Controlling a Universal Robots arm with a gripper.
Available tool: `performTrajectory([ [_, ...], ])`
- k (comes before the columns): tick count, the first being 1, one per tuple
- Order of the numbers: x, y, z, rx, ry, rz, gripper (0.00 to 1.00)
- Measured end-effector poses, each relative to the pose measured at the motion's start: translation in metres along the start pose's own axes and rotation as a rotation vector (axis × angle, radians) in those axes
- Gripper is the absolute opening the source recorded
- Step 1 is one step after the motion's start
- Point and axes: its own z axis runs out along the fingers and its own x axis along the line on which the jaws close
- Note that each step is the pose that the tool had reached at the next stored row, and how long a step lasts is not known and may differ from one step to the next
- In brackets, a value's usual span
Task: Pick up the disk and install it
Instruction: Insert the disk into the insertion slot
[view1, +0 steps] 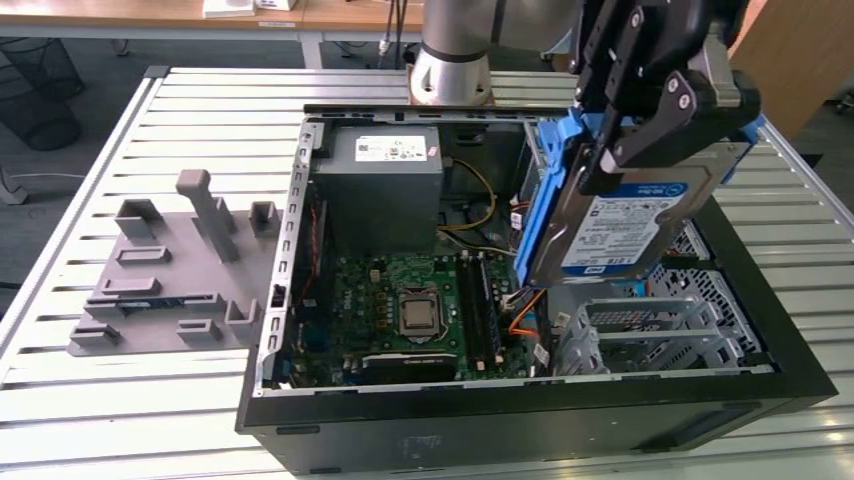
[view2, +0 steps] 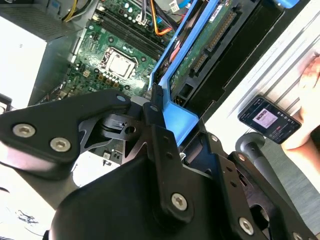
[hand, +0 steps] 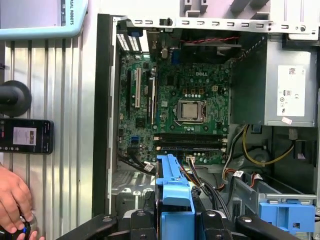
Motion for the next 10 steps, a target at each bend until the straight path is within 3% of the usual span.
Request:
performTrajectory([
  [7,0.0119,-0.005,0.0011,0.0,-0.0001,0.0,0.36],
  [10,0.0143,-0.0108,0.0024,0.0,-0.0001,0.0,0.36],
])
